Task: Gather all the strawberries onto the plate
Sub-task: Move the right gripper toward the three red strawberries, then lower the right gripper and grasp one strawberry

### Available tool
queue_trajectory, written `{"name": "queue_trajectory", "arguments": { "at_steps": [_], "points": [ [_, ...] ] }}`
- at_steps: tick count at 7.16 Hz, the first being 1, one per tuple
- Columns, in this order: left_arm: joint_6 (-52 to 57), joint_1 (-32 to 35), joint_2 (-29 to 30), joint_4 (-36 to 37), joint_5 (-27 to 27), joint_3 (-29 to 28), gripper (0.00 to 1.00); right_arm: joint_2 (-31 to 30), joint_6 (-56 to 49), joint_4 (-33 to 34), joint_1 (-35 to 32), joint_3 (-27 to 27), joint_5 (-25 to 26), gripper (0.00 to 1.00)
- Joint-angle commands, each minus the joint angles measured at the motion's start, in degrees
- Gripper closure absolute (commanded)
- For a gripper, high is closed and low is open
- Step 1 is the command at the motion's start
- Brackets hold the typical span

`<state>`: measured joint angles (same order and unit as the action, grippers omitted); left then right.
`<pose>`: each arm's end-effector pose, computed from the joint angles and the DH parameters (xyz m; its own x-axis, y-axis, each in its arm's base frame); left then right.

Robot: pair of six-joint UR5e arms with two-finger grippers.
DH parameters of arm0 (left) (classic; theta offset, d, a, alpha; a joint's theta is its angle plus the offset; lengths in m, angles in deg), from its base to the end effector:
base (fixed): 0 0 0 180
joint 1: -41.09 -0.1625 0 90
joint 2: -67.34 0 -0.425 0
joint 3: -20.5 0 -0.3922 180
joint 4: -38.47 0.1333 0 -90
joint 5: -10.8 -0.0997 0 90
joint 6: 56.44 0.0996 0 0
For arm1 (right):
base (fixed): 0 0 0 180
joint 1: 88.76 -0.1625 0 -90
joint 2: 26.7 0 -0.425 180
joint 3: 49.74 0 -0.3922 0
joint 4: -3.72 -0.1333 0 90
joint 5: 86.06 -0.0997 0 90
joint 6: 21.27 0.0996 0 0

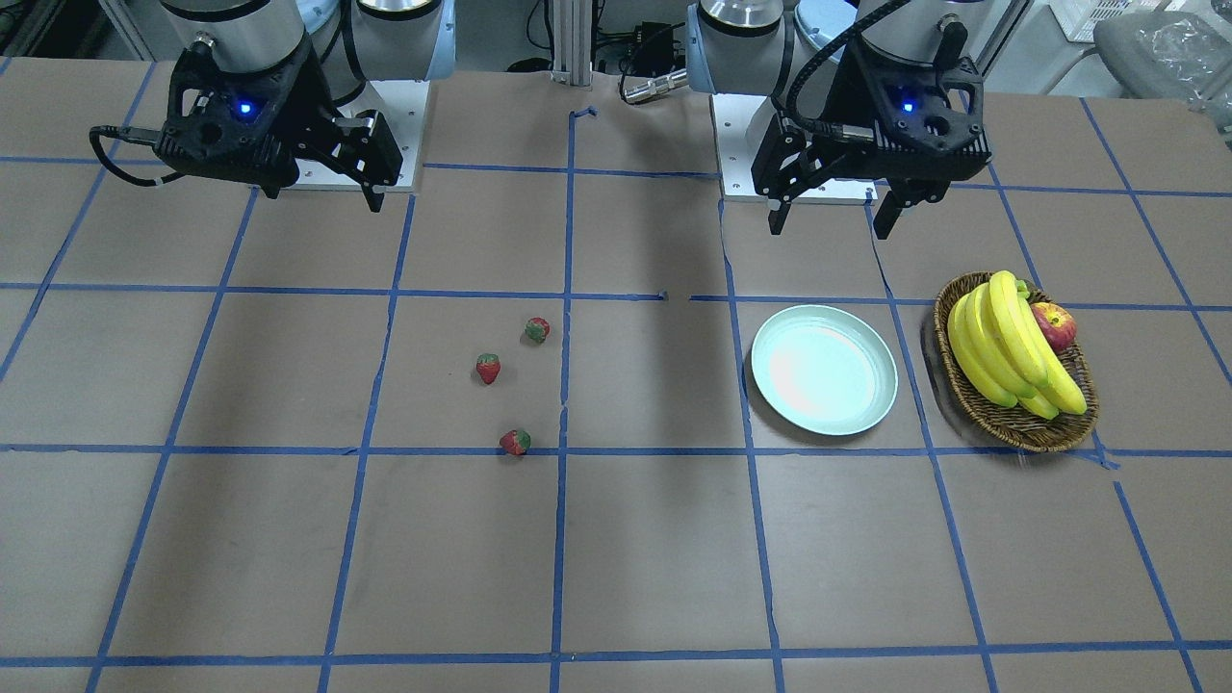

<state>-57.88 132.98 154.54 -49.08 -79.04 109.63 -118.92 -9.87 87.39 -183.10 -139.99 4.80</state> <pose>-0.1493 -0.4757 0.5237 -1.0000 0.0083 0.0055 0.0077 0.9943 -0.1065 0.1668 -0.4560 0.4938 -0.9922 0.1212 0.0297 0.1231 0.9898 0.0716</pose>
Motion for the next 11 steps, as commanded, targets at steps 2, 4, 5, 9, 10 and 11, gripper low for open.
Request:
{"name": "queue_trajectory", "arguments": {
  "at_steps": [2,4,5,9,10,11],
  "points": [
    [0.03,-0.04,-0.28,0.0,0.03,-0.01,0.0,4.31,10.6,10.42,-4.86,-4.56,0.03,0.0],
    [0.03,0.13,-0.28,0.0,0.29,0.08,0.0,7.31,14.97,21.75,-8.84,-11.66,0.11,0.0],
    [0.03,0.14,-0.28,0.0,0.37,0.08,0.0,7.58,15.06,27.28,-8.94,-16.49,0.03,0.0],
    [0.03,-0.22,-0.19,0.0,0.38,0.08,0.0,15.03,23.44,38.84,-9.02,-23.66,-3.8,0.0],
    [0.03,-0.3,-0.19,0.0,0.38,0.08,0.0,17.14,27.58,40.68,-9.02,-23.66,-5.84,0.0],
    [0.03,-0.3,-0.19,0.0,0.38,0.08,0.0,18.38,29.1,40.79,-9.02,-23.74,-5.95,0.0]
  ]
}}
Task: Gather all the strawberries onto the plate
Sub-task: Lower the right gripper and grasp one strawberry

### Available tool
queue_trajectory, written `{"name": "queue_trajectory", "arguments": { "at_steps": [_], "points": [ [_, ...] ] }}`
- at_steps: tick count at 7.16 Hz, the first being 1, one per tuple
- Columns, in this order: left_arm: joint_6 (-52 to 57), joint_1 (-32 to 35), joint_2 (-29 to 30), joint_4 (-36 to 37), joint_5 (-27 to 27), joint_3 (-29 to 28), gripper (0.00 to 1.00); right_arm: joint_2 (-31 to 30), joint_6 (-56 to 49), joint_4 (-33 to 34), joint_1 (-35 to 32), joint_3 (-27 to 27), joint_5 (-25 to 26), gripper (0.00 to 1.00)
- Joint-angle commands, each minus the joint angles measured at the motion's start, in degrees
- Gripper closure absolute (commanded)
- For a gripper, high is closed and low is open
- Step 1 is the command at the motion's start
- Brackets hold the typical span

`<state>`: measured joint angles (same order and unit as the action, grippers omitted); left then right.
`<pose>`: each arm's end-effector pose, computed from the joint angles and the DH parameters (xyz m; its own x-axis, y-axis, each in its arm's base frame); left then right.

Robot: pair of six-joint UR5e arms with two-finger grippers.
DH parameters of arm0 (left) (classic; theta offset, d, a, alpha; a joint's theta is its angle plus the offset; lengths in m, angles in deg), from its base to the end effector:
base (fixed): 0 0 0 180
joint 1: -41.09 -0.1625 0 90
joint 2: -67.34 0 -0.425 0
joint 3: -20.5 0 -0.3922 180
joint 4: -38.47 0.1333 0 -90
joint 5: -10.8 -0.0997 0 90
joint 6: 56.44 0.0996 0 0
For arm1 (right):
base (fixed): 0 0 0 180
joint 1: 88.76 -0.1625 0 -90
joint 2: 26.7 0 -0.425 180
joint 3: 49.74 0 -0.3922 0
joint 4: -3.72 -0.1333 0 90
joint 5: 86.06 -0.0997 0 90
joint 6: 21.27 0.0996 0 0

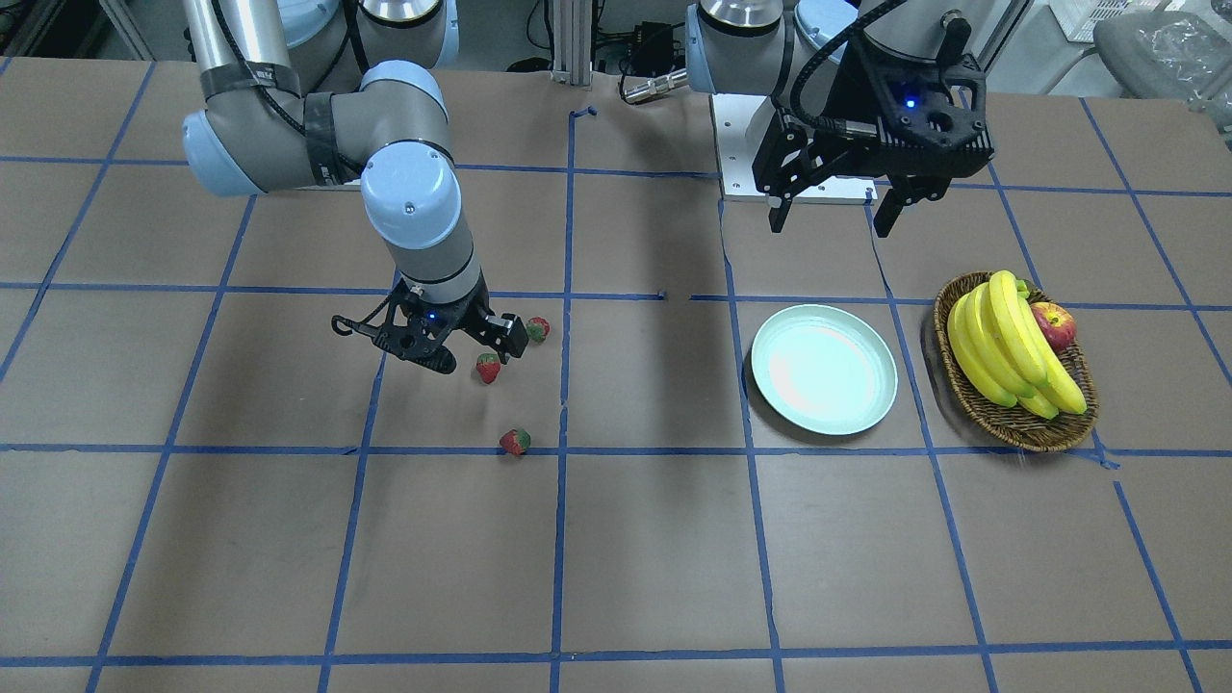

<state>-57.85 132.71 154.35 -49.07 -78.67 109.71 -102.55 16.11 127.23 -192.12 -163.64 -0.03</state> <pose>-0.1477 -0.4751 0.5246 -0.9999 0.0048 0.0119 0.0035 0.9941 -0.1084 0.2529 -0.4582 0.2259 -0.9121 0.4099 -0.0068 0.4070 0.9074 0.1048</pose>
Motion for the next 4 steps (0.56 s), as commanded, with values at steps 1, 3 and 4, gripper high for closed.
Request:
{"name": "queue_trajectory", "arguments": {
  "at_steps": [1,3,4],
  "points": [
    [0.0,-0.04,0.0,0.0,0.0,0.0,0.0,2.72,3.14,0.95,0.0,-0.18,-1.12,0.0],
    [0.0,-0.12,0.0,0.0,-0.09,0.0,0.0,4.4,3.14,1.03,0.0,-0.09,-0.33,0.05],
    [0.0,-0.12,0.0,0.0,-0.09,0.0,0.0,4.49,3.22,1.12,0.0,-0.44,-0.33,0.06]
  ]
}}
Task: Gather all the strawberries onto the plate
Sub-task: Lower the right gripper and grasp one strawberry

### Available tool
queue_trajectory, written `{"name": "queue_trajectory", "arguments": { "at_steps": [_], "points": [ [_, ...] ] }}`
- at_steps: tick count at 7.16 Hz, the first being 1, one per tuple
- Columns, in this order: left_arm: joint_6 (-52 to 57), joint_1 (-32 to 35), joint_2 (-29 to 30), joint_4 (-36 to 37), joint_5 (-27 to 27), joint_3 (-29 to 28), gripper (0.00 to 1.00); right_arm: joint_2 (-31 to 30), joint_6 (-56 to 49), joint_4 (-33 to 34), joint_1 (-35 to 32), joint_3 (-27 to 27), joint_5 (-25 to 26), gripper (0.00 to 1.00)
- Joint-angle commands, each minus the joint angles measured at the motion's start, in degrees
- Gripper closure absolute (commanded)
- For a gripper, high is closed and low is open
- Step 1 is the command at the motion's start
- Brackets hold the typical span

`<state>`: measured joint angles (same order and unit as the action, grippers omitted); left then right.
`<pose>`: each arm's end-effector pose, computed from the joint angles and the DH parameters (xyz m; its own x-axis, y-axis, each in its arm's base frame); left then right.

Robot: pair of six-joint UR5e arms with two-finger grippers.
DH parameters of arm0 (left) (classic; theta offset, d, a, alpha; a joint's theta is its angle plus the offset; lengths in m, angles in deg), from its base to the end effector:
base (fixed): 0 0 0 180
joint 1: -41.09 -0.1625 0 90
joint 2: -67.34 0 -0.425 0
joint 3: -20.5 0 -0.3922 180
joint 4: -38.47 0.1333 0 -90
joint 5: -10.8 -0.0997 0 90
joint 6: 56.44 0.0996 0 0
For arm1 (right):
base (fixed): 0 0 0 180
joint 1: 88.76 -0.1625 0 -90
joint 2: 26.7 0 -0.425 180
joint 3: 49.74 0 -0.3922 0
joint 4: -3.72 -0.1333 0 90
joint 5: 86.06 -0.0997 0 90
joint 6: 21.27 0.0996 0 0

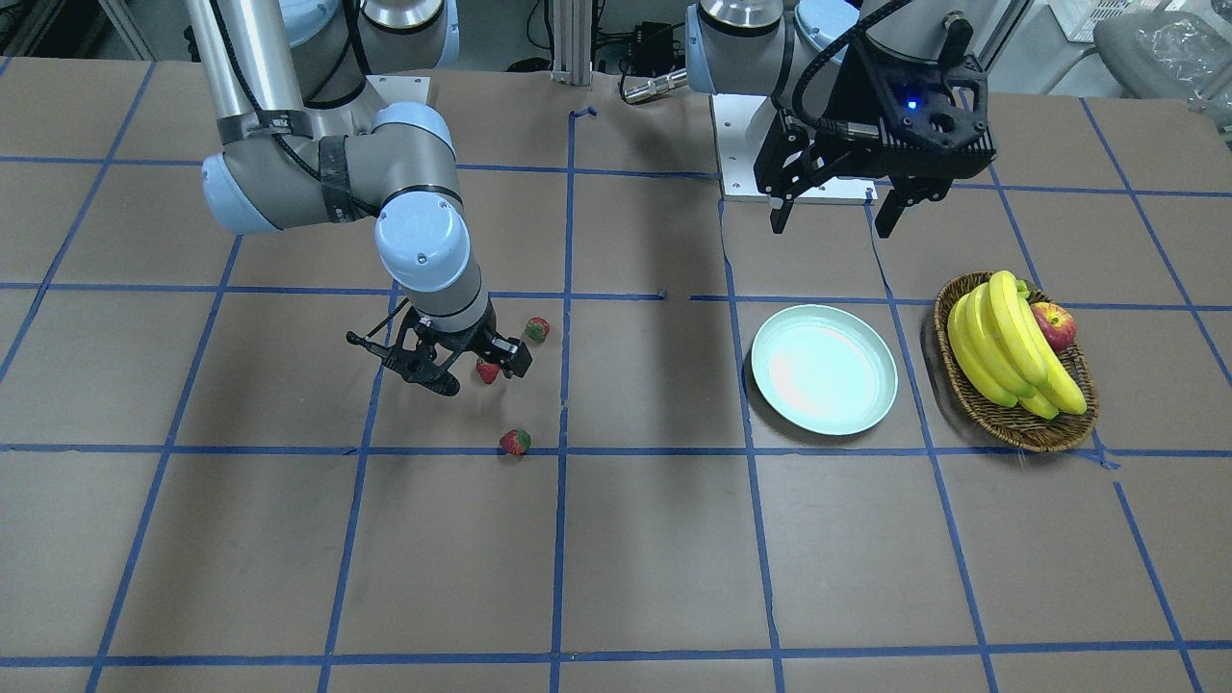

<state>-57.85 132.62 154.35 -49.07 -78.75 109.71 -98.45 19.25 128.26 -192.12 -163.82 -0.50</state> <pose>-0.1468 -0.4754 0.5246 -0.9999 0.0031 0.0105 0.0019 0.9941 -0.1085 0.2547 -0.4620 0.1901 -0.8880 0.4589 0.0298 0.4578 0.8758 0.1529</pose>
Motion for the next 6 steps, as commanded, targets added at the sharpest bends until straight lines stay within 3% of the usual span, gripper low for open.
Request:
{"name": "queue_trajectory", "arguments": {
  "at_steps": [1,4,5,6],
  "points": [
    [0.09,-0.03,0.0,0.0,0.08,0.0,0.0,0.82,0.0,0.0,0.0,-0.17,0.13,0.08],
    [0.44,-0.03,0.0,0.0,0.08,0.0,0.0,1.0,-0.09,0.09,0.0,-0.34,0.31,0.09],
    [0.44,-0.03,-0.09,0.0,0.08,0.0,0.0,1.09,-0.09,0.09,0.0,-0.26,0.31,0.19],
    [0.44,-0.12,0.0,0.0,0.08,0.0,0.0,1.27,-0.26,0.0,0.0,-0.43,-0.39,0.54]
  ]
}}
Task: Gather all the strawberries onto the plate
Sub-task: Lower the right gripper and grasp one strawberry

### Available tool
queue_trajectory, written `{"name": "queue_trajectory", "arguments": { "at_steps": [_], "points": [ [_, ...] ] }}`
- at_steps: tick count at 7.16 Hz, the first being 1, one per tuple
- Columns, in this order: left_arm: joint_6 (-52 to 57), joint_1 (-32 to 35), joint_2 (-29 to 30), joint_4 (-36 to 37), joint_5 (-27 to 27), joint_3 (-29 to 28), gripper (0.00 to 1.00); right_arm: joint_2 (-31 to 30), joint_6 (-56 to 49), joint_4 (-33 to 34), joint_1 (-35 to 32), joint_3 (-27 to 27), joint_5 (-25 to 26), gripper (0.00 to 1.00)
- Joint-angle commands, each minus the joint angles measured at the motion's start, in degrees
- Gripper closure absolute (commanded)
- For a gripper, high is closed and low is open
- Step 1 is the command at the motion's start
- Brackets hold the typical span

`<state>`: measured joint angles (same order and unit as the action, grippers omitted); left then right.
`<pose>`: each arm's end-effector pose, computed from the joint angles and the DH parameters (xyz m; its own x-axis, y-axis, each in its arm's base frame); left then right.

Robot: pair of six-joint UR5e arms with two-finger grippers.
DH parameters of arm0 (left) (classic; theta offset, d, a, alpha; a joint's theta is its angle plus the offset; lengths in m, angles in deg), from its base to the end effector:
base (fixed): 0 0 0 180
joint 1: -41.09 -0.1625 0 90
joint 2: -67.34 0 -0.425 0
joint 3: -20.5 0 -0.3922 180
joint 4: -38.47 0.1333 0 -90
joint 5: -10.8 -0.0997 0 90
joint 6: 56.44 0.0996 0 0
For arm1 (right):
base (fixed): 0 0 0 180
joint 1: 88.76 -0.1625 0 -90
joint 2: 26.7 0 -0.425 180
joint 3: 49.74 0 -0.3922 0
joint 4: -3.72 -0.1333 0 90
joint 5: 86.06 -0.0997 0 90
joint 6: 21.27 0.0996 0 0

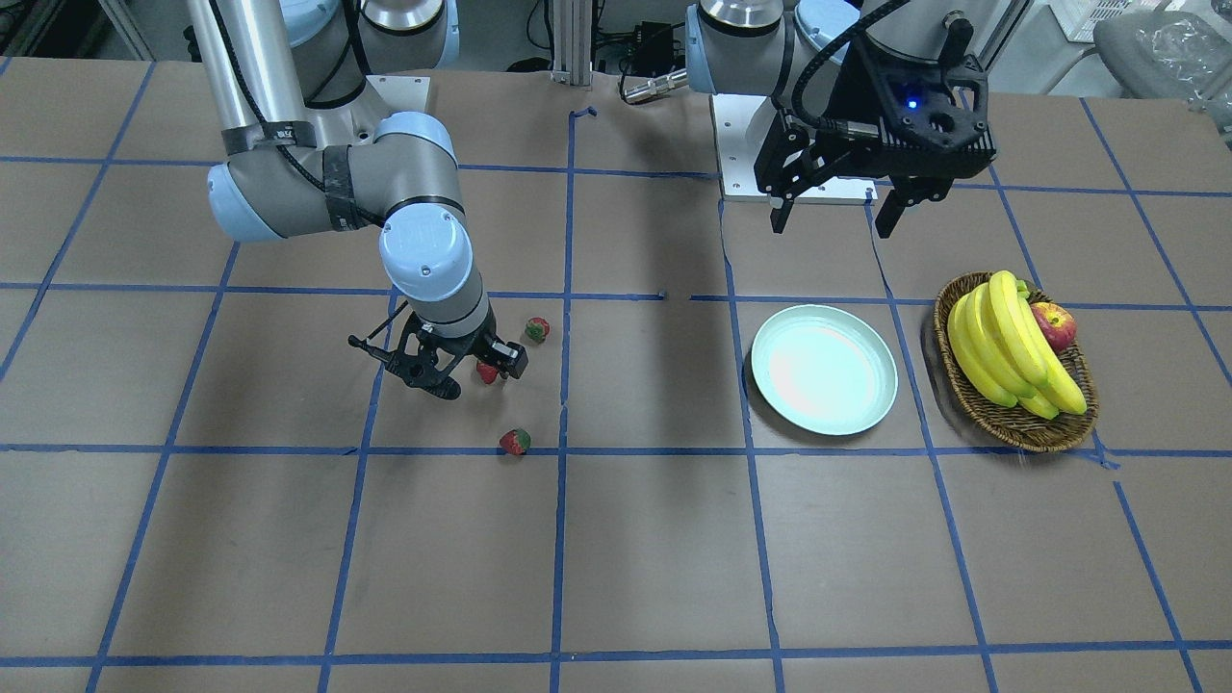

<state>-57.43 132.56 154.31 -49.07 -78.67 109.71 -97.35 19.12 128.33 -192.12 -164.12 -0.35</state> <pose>-0.1465 -0.4753 0.5249 -0.9999 0.0095 0.0111 0.0082 0.9940 -0.1092 0.2541 -0.4607 0.1785 -0.8889 0.4558 0.0465 0.4567 0.8735 0.1686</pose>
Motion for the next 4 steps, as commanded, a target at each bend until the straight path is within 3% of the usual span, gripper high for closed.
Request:
{"name": "queue_trajectory", "arguments": {
  "at_steps": [1,2,4],
  "points": [
    [0.01,0.03,0.05,0.09,0.09,0.0,0.0,0.25,-0.13,-0.07,0.0,-0.14,-0.71,0.84],
    [0.01,0.03,0.05,0.09,0.09,0.0,0.0,0.25,-0.31,0.02,0.0,0.03,-0.8,1.0],
    [0.01,0.03,0.04,0.09,0.09,0.0,0.0,0.07,-2.4,0.98,0.0,0.12,-2.03,1.0]
  ]
}}
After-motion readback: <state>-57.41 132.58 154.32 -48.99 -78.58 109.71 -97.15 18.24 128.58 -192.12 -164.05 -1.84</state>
